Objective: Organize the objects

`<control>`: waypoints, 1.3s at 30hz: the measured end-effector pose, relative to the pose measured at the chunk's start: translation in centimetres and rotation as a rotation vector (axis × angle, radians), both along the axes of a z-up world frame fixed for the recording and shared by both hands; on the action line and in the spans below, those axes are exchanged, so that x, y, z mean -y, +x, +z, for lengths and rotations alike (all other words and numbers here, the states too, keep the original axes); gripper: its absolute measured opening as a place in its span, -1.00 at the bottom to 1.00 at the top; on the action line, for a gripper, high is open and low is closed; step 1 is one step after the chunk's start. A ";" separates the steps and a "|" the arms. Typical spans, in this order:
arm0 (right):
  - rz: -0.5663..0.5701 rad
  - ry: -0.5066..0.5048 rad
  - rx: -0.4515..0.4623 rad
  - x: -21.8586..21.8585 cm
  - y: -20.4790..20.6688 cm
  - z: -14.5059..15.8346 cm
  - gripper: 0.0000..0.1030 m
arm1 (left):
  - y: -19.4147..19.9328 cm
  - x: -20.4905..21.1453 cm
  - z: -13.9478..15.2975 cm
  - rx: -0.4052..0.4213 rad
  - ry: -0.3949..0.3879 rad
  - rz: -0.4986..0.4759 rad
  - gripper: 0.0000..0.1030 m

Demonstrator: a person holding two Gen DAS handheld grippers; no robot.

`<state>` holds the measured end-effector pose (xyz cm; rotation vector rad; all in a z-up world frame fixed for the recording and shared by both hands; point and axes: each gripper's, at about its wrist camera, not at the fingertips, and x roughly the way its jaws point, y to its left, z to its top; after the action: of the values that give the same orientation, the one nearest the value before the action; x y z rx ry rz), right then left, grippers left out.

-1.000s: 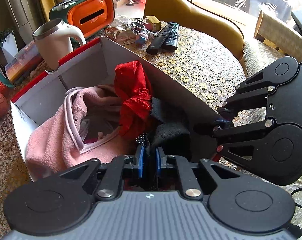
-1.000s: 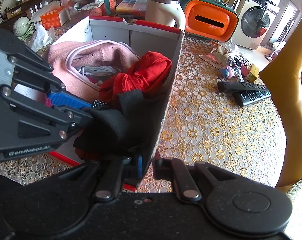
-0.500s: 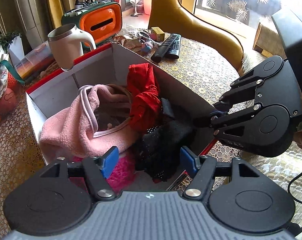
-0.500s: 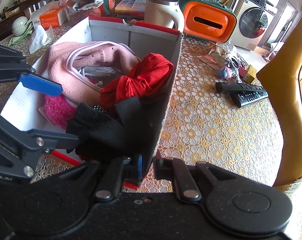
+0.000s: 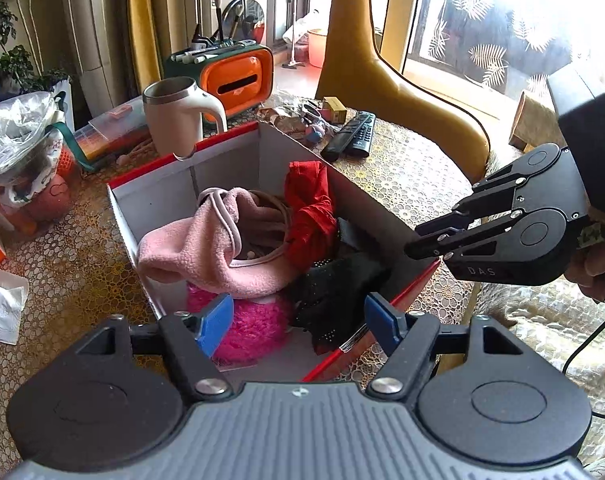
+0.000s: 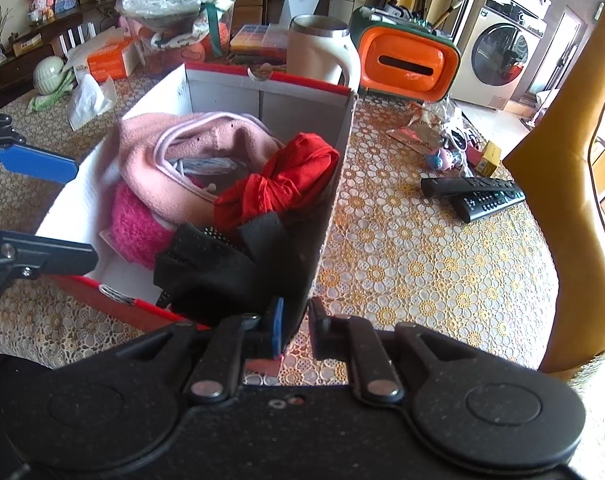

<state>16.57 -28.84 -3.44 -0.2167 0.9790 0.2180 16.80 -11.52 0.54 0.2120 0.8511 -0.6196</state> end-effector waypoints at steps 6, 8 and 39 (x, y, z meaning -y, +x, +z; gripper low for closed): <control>-0.001 0.071 0.078 0.1 -2.3 2.2 -0.72 | -1.8 -1.6 1.8 0.079 -0.053 0.066 0.39; -0.003 0.111 0.102 0.2 -3.0 2.9 -0.69 | -2.5 -2.0 2.4 0.104 -0.073 0.088 0.40; -0.004 0.321 0.325 -0.3 -10.9 4.4 0.34 | -9.1 -3.8 0.1 0.145 -0.164 0.224 0.99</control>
<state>5.66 -28.57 0.93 0.0445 0.6107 0.3212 7.70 -7.74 0.69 0.0112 0.6690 -0.4554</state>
